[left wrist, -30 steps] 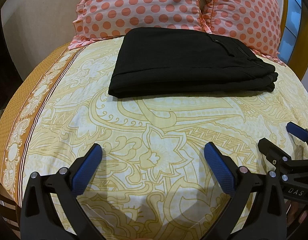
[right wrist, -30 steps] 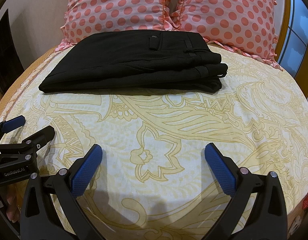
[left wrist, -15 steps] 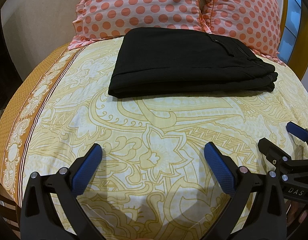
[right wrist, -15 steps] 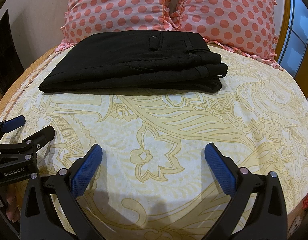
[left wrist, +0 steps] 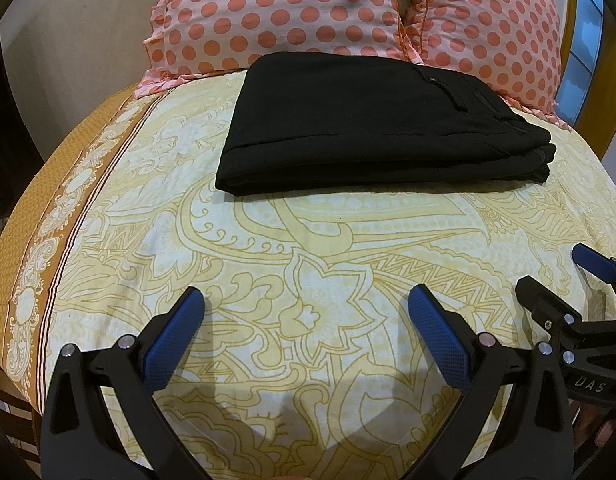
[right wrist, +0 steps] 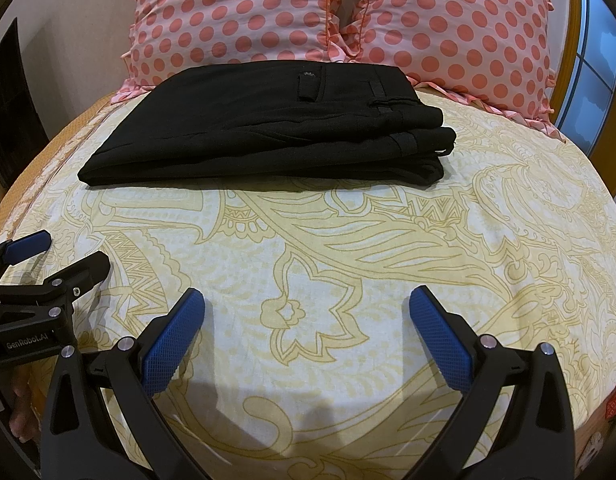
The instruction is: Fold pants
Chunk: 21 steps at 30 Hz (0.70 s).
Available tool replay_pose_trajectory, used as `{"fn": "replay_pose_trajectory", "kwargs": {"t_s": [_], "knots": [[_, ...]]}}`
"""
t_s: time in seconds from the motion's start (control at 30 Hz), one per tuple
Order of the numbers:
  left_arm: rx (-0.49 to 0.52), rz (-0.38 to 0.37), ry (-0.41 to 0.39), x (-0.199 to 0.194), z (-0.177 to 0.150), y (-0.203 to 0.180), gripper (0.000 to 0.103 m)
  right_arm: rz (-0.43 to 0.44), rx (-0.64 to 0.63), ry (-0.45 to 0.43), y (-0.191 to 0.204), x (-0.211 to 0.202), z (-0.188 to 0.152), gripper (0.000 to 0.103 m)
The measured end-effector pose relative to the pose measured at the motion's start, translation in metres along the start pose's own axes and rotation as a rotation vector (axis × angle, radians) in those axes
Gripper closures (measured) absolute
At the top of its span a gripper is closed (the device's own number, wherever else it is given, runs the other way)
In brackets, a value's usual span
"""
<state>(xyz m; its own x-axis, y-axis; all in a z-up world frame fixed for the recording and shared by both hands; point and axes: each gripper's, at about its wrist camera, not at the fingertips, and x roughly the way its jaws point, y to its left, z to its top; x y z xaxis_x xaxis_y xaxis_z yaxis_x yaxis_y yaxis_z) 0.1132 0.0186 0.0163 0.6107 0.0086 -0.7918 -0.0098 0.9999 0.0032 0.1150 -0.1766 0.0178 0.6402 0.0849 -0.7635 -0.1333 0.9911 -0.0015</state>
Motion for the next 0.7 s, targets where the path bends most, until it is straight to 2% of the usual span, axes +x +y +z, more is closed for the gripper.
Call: {"fn": "replay_pose_trajectory", "kwargs": {"t_s": [0.7], "knots": [[0.002,-0.002,-0.003,-0.0005,0.0003,-0.0009,0.002,-0.001,0.002,-0.001,0.0006,0.0003,0.0000,0.001]]}}
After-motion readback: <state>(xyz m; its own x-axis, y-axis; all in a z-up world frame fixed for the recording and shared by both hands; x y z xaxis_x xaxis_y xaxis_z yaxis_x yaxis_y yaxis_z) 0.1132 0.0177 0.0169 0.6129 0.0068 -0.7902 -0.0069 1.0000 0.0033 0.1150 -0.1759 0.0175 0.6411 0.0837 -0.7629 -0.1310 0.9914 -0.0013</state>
